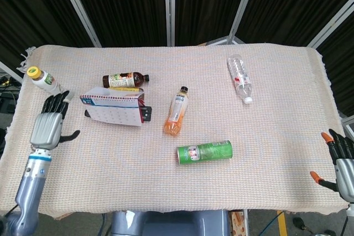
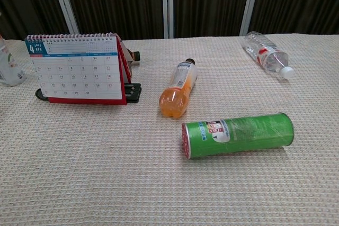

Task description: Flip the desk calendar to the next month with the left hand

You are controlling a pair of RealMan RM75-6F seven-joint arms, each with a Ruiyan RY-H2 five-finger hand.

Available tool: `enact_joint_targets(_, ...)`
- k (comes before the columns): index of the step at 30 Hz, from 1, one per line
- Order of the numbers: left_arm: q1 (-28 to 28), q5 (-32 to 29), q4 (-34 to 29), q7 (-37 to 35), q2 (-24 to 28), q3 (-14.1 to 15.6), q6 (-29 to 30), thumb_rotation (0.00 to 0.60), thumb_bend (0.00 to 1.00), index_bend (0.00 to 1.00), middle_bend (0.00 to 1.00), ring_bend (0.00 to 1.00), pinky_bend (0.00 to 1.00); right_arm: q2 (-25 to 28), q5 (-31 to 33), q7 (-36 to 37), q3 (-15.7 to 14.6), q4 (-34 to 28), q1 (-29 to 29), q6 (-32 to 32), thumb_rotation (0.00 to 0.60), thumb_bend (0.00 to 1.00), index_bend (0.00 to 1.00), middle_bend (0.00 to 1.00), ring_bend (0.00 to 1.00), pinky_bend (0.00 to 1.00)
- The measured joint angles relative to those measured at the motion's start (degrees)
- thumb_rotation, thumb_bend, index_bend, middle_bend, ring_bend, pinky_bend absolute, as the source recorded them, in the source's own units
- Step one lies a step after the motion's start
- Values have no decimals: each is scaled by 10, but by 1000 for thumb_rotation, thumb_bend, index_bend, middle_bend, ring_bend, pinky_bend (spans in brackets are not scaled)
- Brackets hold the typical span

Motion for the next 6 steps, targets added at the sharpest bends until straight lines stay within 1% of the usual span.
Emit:
enact_joint_targets(3,36,19,-18,15,9,29,27,600,192,0,0,0,0,-1,-3,-4,0,-2,0,2,600,91,0,0,0,0)
enact_joint_targets(6,60,34,-20,27,15,47,48,600,192,0,0,0,0,-3,-4,-10,-2,-2,0,2,600,90,0,0,0,0)
